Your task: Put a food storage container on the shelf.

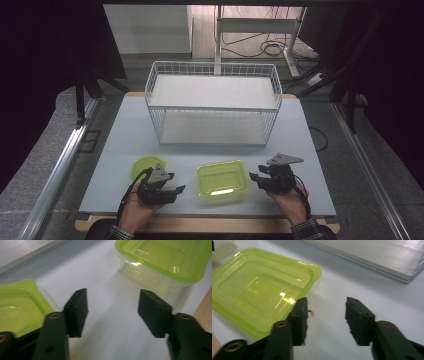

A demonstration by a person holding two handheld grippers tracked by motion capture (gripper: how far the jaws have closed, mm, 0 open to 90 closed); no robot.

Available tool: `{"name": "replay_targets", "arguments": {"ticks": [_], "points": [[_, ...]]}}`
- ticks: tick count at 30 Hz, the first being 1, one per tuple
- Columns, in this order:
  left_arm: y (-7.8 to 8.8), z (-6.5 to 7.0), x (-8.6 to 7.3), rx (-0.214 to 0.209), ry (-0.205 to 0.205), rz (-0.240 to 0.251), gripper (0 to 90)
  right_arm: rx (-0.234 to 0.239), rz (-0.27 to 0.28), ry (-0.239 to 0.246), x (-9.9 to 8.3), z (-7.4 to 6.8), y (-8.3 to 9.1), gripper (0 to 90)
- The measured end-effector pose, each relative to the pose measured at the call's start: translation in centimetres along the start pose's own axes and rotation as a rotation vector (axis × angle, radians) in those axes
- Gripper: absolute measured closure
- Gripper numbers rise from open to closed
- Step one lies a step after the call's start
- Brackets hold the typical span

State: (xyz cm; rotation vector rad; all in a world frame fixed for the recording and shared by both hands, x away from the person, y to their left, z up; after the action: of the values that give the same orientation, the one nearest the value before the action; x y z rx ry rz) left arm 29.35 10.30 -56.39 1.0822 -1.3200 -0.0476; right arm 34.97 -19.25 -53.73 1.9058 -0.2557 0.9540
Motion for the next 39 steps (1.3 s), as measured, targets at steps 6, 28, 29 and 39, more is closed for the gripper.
{"name": "replay_targets", "arguments": {"ticks": [6,28,29,39], "points": [[-0.1,0.5,0.2,-0.017,-0.019,0.008,19.2,0.039,0.003,-0.031,0.2,-0.3,-0.1,36.5],[-1.2,2.0,0.5,-0.035,-0.100,0.017,7.4,0.175,-0.085,-0.178,0.4,-1.6,-1.9,41.4],[-1.3,2.0,0.4,-0.035,-0.103,0.015,7.4,0.184,-0.091,-0.189,0.4,-1.6,-2.0,42.8],[-1.4,2.1,0.3,-0.026,-0.125,0.000,7.6,0.284,-0.171,-0.348,0.7,-1.2,-3.5,56.7]]}}
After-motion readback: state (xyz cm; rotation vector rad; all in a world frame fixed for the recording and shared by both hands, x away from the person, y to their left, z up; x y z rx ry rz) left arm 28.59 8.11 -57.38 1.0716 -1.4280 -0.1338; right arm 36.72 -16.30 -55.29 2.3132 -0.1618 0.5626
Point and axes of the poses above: each handheld gripper's, and its own axes: y roughly backward along the jaws, x roughly out of its top, z roughly to its right, the point moved 8 cm from there along -y, roughly forward along the jaws, and after that the axes turned 14 degrees about -y, right-handed, at the moved point
